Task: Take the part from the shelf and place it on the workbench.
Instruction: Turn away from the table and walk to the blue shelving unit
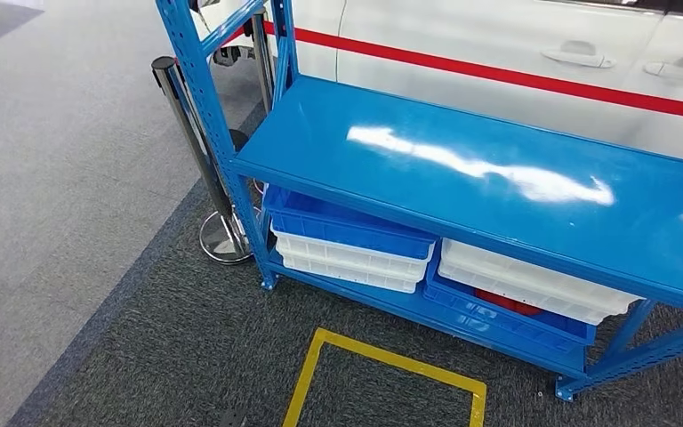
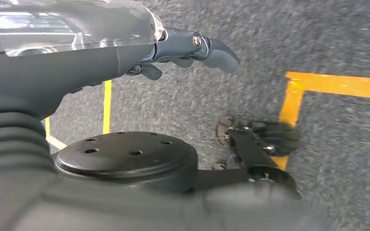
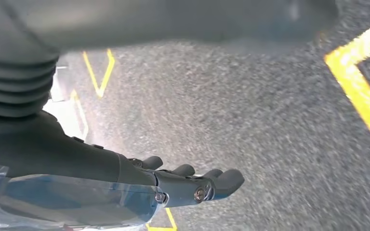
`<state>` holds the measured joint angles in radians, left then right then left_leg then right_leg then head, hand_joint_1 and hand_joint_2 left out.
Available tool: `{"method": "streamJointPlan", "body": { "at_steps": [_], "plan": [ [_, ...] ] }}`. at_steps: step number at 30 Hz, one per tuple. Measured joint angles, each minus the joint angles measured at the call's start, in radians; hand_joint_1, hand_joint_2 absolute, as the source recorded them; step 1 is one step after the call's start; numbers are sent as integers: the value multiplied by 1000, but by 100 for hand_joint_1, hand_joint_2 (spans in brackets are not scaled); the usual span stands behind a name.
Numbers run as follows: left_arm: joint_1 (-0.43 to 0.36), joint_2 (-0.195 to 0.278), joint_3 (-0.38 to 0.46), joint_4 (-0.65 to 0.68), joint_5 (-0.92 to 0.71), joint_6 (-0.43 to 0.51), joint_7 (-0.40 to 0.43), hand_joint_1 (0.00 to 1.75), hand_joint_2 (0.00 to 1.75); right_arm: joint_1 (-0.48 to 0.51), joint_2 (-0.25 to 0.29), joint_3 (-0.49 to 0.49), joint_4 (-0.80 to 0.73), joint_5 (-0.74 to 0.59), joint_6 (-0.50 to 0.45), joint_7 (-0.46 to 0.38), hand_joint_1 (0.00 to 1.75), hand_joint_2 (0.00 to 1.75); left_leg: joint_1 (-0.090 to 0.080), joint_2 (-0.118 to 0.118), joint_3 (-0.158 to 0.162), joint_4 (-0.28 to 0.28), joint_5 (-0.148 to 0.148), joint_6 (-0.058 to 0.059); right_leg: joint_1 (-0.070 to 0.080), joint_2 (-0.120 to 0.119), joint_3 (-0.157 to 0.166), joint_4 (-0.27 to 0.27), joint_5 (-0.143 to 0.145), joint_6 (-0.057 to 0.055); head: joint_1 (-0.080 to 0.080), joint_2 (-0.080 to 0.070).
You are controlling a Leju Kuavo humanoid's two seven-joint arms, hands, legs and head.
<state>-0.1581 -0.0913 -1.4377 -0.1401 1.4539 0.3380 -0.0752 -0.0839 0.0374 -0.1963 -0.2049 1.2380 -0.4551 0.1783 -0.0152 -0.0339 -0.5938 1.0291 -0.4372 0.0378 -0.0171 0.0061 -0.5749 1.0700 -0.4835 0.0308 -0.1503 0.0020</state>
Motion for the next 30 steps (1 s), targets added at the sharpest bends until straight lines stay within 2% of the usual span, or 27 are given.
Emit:
{"method": "streamJointPlan", "body": {
  "at_steps": [2, 4, 6, 8, 9, 10, 11, 12, 13, 14, 15, 16, 18, 21, 24, 28, 30],
  "plan": [
    [-3, 0, -9, 0, -7, 2, 9, 0, 175, -1, 0, -6, 2, -6, 4, -2, 0, 0, -2, 0, 3, 3, -7, -10, 5, 0, 4, -27, 0, -15, 0, 0],
    [-4, 0, -16, 0, -13, 3, 12, 0, 175, -1, 1, -10, 2, -10, 11, -4, 0, 87, -3, 4, 3, 5, -14, -19, 0, -2, 12, -38, -3, -27, 0, 0],
    [-6, 1, -19, 0, -16, 4, 12, 0, 175, 0, 2, -13, 2, -11, 15, -6, 0, 175, 0, 12, -18, 59, -46, -34, -7, -7, 24, -47, -4, -37, 0, 0],
    [-6, 1, -20, 0, -15, 4, 12, 0, 175, 1, 3, -14, 2, -10, 19, -7, 0, 175, 11, 19, -78, 182, -99, -49, -8, -10, 33, -50, -10, -43, 0, 0],
    [-4, 1, -20, 0, -15, 4, 11, 0, 175, 1, 3, -14, 2, -8, 20, -7, 0, 175, 17, 21, -110, 242, -117, -55, -8, -11, 37, -50, -13, -44, -1, 0],
    [-3, 1, -20, 0, -15, 4, 10, 0, 175, 1, 3, -14, 2, -7, 22, -6, 0, 175, 22, 23, -131, 274, -118, -60, -9, -11, 42, -50, -18, -43, 0, 0],
    [-1, 1, -20, 0, -16, 4, 10, 0, 175, 2, 3, -14, 2, -6, 23, -5, 0, 175, 25, 24, -133, 270, -100, -63, -10, -11, 49, -50, -23, -41, 0, 0],
    [1, 1, -21, 0, -16, 4, 9, 0, 175, 4, 4, -14, 2, -5, 24, -4, 0, 175, 28, 26, -116, 227, -65, -65, -12, -10, 57, -50, -28, -38, 0, 0],
    [3, 1, -21, 0, -17, 2, 9, 0, 175, 5, 4, -14, 2, -5, 24, -4, 0, 175, 30, 28, -87, 160, -25, -65, -14, -10, 65, -50, -34, -34, 0, 0],
    [5, 1, -22, 0, -17, -3, 10, 0, 175, 5, 4, -14, 2, -6, 24, -3, 0, 175, 28, 30, -58, 99, 3, -63, -14, -10, 71, -50, -40, -28, 0, 0],
    [6, 1, -23, 0, -17, -11, 10, 0, 175, 5, 5, -15, 2, -8, 23, -3, 0, 175, 26, 32, -35, 48, 15, -58, -13, -10, 74, -49, -45, -22, 0, 0],
    [7, 1, -24, 0, -17, -21, 11, 0, 175, 5, 4, -17, 2, -11, 20, -3, 0, 175, 26, 33, -22, 19, 16, -52, -11, -10, 74, -48, -49, -19, 0, 0],
    [12, 1, -28, 0, -17, -36, 12, 0, 175, 5, 4, -22, 2, -18, 15, -2, 0, 175, 25, 31, -16, 4, 7, -43, -7, -12, 74, -48, -51, -17, 0, 0],
    [20, 2, -34, 0, -18, -43, 13, 0, 175, 6, 4, -26, 2, -20, 13, -3, 0, 175, 24, 30, -15, 4, 4, -36, -7, -14, 82, -61, -51, -16, 0, 0],
    [24, 2, -25, 0, -51, -55, 37, 0, 175, 7, 5, -29, 2, -44, 1, 4, 0, 175, 23, 30, -11, 4, -1, -28, -7, -14, 90, -71, -51, -9, 0, 0],
    [33, 3, 39, -4, -143, -76, 62, 0, 0, 16, 4, -29, -1, -115, 5, 8, 0, 0, 23, 30, -8, 4, -3, -25, -7, -14, 96, -76, -50, 0, 0, 0],
    [43, 5, 75, -8, -189, -85, 65, 0, 0, 24, 4, -29, -2, -153, 19, 4, 0, 0, 22, 30, -7, 4, -3, -25, -8, -14, 97, -77, -49, 3, 0, 0]
  ]
}}
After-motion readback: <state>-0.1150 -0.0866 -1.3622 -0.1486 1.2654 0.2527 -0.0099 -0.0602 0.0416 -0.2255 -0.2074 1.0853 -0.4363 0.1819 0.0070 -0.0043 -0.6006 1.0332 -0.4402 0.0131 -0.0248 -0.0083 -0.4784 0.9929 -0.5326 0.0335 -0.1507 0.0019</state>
